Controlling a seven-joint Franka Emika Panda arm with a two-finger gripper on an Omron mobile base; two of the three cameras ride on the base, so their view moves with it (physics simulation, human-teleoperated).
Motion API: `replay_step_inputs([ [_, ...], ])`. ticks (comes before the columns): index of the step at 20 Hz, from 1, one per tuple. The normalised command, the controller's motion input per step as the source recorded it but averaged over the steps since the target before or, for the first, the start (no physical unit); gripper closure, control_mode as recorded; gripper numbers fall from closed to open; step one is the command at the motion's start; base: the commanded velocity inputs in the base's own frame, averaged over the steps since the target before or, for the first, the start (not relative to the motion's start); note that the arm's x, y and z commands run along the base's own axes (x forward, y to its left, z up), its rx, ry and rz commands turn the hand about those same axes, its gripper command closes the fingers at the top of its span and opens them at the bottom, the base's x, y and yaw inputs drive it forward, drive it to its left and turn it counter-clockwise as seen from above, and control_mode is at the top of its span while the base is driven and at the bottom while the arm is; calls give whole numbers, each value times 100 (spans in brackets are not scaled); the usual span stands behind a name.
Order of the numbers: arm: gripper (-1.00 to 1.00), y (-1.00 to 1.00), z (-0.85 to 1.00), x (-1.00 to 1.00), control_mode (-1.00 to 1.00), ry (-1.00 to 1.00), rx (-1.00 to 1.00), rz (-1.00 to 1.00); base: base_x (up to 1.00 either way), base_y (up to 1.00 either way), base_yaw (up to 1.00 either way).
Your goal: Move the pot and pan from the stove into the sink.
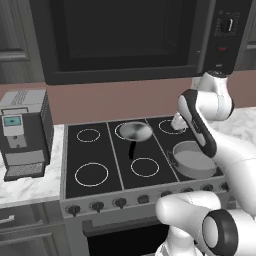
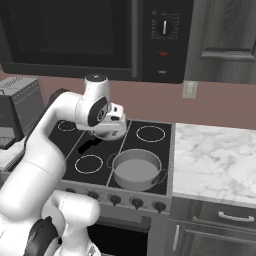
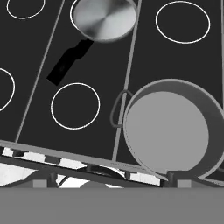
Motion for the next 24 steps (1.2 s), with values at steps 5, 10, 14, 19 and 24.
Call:
replay_step_inputs([
  [5,-100,-5,-33,-7,-100,0,-7,10,0,0,0],
  [10,-100,-11,-31,-2,-100,0,-5,10,0,0,0],
  [14,-100,-19,-30,0,-100,2,-2,8,0,0,0],
  [19,-100,-22,-29,0,-100,2,-1,8,0,0,0],
  [24,-100,-15,-30,0,-100,3,-3,8,0,0,0],
])
